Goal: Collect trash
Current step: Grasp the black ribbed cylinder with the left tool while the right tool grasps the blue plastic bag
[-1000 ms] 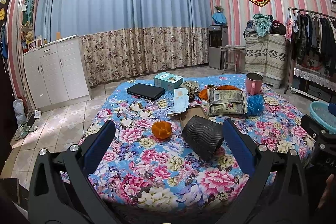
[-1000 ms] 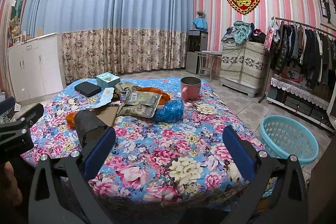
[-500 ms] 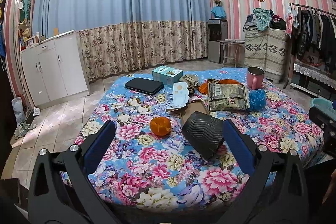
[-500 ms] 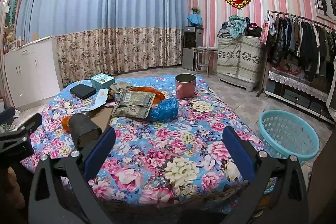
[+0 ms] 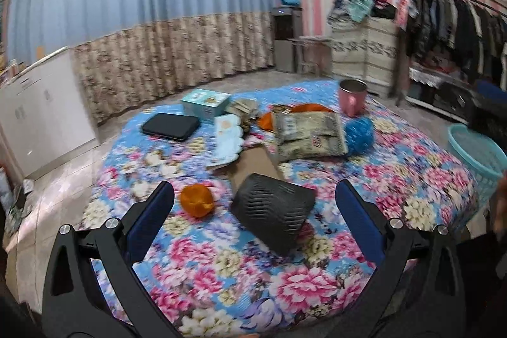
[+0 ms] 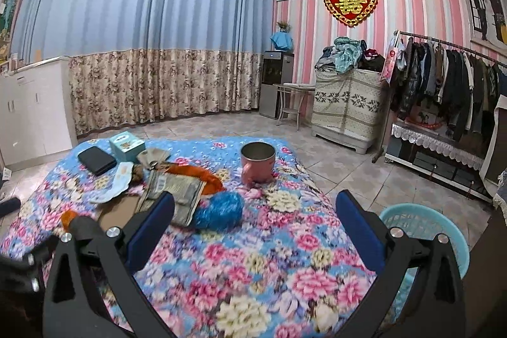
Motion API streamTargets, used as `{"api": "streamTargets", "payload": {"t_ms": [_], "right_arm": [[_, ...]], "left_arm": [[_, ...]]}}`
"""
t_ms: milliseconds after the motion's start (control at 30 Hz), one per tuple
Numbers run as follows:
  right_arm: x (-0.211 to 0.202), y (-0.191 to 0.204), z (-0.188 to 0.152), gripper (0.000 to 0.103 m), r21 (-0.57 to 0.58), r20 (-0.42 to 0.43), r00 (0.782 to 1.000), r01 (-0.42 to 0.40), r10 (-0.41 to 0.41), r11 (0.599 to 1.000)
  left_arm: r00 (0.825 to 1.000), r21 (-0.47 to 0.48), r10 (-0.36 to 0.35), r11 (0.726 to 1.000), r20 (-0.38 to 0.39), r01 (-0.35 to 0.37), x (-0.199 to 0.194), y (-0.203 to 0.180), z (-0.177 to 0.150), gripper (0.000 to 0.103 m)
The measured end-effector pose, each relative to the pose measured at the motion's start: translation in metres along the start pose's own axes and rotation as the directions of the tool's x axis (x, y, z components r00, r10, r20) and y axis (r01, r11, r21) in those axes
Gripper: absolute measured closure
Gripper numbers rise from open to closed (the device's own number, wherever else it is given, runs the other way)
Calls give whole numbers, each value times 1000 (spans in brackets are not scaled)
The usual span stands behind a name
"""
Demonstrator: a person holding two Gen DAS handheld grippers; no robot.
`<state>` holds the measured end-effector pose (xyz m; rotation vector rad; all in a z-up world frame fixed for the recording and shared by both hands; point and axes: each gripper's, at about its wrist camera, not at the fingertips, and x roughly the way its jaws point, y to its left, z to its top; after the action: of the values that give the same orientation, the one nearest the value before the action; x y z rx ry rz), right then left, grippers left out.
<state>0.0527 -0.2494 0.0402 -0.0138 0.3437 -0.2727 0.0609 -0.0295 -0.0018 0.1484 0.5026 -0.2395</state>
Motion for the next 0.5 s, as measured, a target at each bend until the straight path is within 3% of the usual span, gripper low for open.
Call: {"api": "streamTargets", "payload": {"t_ms": [100,333,500], "right_arm": [[18,0,-1,4,-10,-24,1000,19,-19,1000],[43,-10,-20,4,27,-116,993,23,-19,999],[50,-16,-26,4,52,-140,990,21,-13,998]], "left_arm": [[997,27,-66,997,-38,67,14,-4,-4,5],[986,58,-57,996,-158,67,61,5,-12,5],[980,103,-71,990,-188,92,83,5,-13,5]]}}
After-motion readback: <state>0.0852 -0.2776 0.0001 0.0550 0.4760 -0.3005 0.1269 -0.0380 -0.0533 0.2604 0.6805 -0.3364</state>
